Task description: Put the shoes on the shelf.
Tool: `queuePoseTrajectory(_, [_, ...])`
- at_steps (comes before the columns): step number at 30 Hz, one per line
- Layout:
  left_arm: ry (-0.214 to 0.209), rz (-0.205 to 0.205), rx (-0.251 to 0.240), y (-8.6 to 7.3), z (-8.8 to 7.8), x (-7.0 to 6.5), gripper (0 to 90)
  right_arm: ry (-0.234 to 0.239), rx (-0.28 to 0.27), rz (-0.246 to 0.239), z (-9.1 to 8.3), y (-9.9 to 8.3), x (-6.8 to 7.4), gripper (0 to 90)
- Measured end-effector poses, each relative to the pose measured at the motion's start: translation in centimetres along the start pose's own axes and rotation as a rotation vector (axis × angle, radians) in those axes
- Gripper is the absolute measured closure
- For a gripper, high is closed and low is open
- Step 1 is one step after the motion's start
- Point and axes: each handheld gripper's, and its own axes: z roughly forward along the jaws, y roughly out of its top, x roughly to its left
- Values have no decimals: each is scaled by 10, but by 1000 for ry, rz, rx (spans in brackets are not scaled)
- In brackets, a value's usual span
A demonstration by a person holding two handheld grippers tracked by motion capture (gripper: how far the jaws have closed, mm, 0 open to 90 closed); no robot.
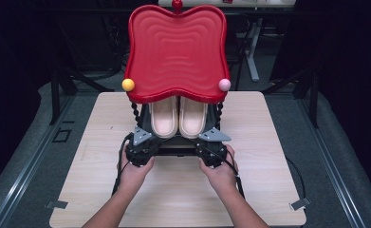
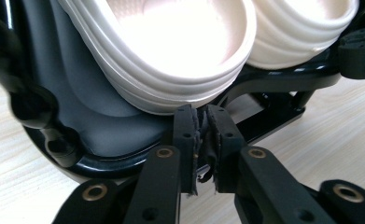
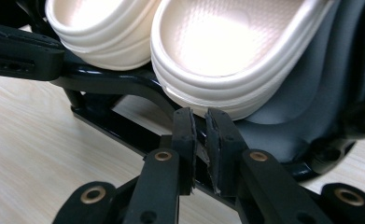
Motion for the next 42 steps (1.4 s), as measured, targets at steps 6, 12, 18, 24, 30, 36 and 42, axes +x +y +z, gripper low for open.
queuePoseTrajectory(6, [23, -1, -54, 6, -13, 1, 730, 0, -57, 20, -13, 6, -4, 724])
queuePoseTrajectory(12, [44, -7, -101, 15, -12, 4, 547, -12, -106, 66, -13, 18, -9, 581])
queuePoseTrajectory(18, [51, -55, -111, 21, -4, 9, 486, -29, -107, 88, -5, 21, -10, 548])
queuePoseTrajectory(24, [56, -69, -104, 22, 4, 11, 471, -30, -99, 133, 4, 22, -17, 524])
queuePoseTrajectory(30, [73, -50, -96, 23, 7, 12, 521, -12, -97, 166, 9, 22, -19, 536])
queuePoseTrajectory(36, [91, -23, -102, 24, 9, 11, 548, -8, -100, 154, 10, 22, -20, 562])
queuePoseTrajectory(42, [102, -19, -96, 26, 11, 10, 561, -18, -107, 159, 13, 22, -20, 563])
